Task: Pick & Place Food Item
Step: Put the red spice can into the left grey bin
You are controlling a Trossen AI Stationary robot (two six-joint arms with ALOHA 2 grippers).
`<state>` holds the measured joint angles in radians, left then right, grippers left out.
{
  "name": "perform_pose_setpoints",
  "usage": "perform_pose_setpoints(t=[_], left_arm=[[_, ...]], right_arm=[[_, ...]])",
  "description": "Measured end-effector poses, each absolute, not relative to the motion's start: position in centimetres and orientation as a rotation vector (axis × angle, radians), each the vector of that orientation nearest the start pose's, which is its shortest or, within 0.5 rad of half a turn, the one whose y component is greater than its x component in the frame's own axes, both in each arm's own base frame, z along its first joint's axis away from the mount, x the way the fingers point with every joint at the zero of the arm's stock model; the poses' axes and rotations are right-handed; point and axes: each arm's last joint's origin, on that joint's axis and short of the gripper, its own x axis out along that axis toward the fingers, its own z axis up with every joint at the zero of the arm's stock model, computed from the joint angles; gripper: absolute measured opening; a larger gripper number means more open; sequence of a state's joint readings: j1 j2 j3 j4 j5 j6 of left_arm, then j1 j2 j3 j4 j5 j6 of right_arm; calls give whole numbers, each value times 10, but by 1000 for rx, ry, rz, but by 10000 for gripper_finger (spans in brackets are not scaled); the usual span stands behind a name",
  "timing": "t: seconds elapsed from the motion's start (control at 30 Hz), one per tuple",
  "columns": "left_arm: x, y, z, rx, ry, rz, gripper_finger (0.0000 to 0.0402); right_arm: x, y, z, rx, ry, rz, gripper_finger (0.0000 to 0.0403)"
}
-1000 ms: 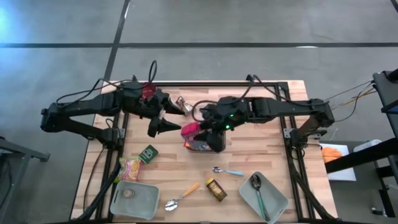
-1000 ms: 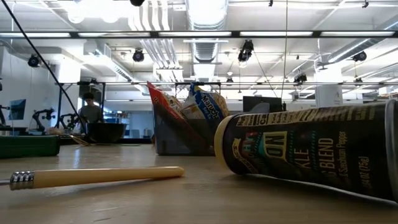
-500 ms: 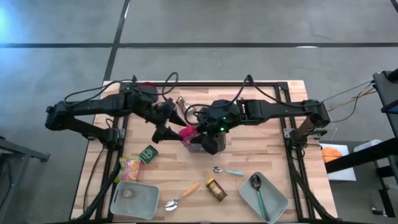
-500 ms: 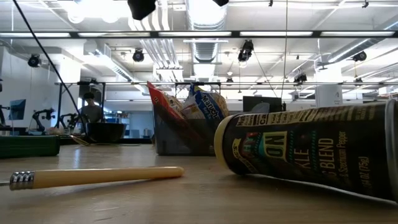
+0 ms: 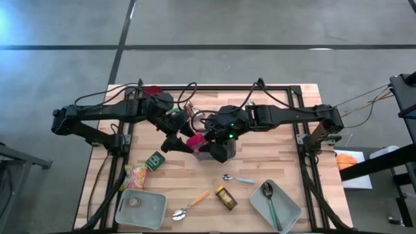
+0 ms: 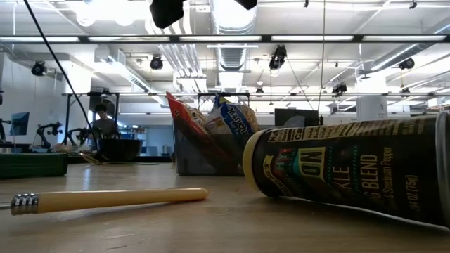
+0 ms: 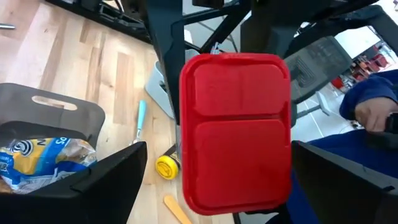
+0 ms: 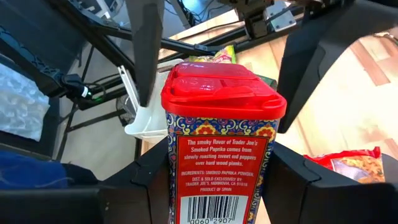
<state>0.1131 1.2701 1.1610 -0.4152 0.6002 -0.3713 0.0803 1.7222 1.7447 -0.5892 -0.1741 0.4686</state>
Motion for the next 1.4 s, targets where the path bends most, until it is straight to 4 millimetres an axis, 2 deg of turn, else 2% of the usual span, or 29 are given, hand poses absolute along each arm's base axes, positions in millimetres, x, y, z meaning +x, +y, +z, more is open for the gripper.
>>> perform_pose_setpoints(t=[0.27, 0.37, 0.47, 0.67, 0.83, 1.13, 1.4], left_arm=[[276, 15, 338, -574, 602, -365, 395], [278, 15, 336, -611, 617, -351, 375], [280, 15, 334, -621, 625, -362, 328], [280, 15, 336, -615, 608, -391, 197], [280, 14, 336, -620, 608, -401, 197], [279, 14, 335, -694, 647, -394, 197], [258, 12, 340, -713, 704, -360, 197]], right_arm=[[383, 36, 378, 482, 617, 120, 179], [383, 36, 378, 482, 621, 117, 179], [383, 36, 377, 482, 627, 113, 179], [383, 36, 375, 500, 633, 108, 179], [383, 36, 374, 501, 633, 109, 184], [384, 36, 374, 460, 624, 124, 250], [383, 33, 373, 465, 638, 113, 271]])
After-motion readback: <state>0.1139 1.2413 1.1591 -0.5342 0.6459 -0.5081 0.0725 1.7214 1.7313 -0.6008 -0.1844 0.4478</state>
